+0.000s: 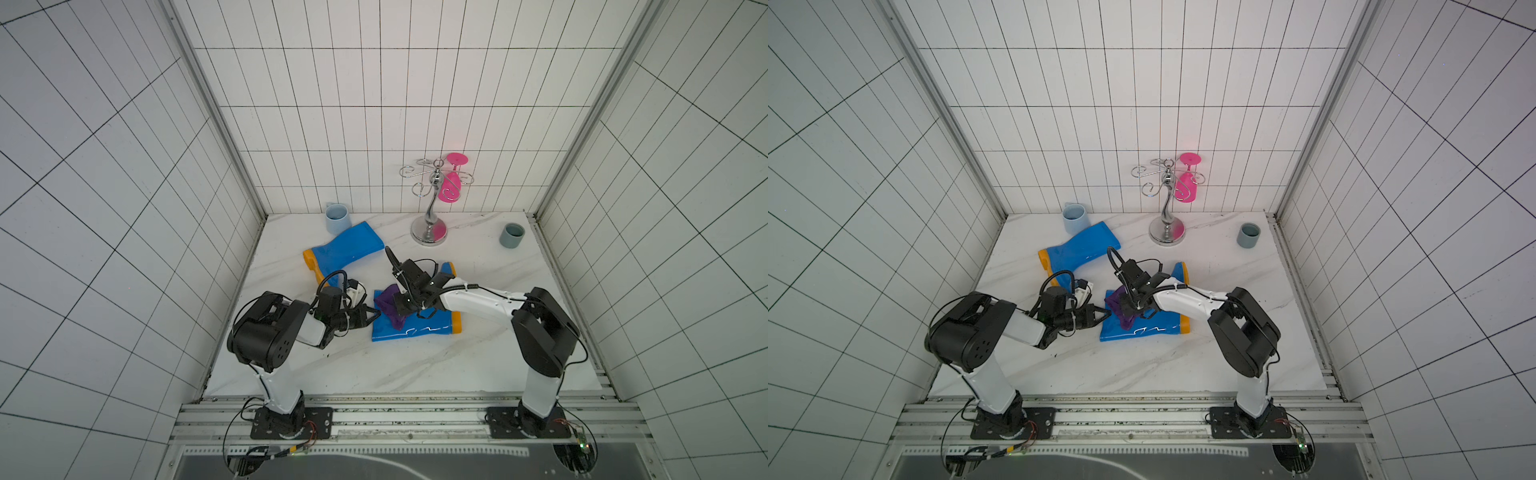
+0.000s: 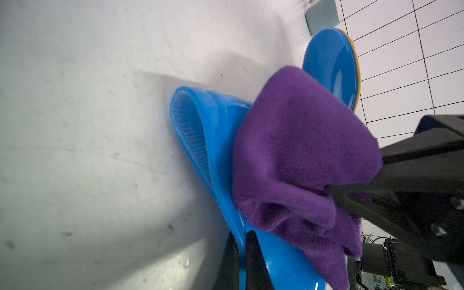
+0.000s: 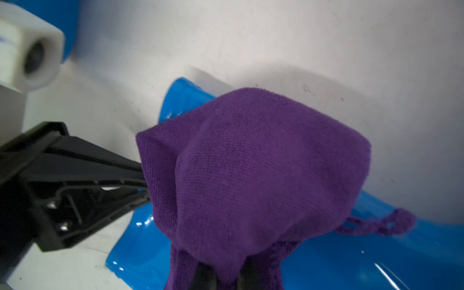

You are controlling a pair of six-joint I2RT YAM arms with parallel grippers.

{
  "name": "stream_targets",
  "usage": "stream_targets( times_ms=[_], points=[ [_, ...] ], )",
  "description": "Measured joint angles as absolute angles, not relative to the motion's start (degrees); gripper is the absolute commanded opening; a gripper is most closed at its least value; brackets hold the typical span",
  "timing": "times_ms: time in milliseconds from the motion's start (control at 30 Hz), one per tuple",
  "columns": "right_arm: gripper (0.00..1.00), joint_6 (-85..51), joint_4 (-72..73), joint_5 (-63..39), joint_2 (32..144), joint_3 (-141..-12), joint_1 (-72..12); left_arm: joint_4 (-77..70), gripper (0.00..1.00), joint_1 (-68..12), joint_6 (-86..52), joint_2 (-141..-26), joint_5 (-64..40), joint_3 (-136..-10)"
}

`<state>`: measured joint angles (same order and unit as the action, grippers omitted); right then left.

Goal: Wipe the rubber boots with a cloth
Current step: Wipe the dirt off the rubber boot.

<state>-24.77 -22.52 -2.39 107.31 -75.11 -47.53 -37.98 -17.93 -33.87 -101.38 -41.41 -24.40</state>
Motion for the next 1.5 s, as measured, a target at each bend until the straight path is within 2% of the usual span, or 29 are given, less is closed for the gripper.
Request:
stream_targets(
  times_ms=[200, 467, 933, 1167, 1500],
  points=[
    [0.00, -24.1, -21.6, -3.0, 111.0, -80.3, -48.1, -38.0, 0.00, -17.9, -33.9, -101.4, -41.4, -24.4],
    [0.00, -23.9, -25.3, 1.4, 110.3, -80.1, -46.6, -38.0, 0.00, -17.9, -33.9, -101.4, -41.4, -24.4],
    [0.00, -22.6, -36.9, 13.4, 89.1, -64.6, -35.9, -38.2, 0.00, -17.9, -33.9, -101.4, -41.5, -24.3],
    [0.00, -20.7, -40.2, 14.5, 82.4, -61.8, -30.5, -38.4, 0.00, -17.9, -33.9, -101.4, -41.5, -24.3],
    [0.00, -21.2, -37.2, 10.2, 87.4, -61.8, -34.3, -38.7, 0.00, -17.9, -33.9, -101.4, -41.5, -24.1]
  ],
)
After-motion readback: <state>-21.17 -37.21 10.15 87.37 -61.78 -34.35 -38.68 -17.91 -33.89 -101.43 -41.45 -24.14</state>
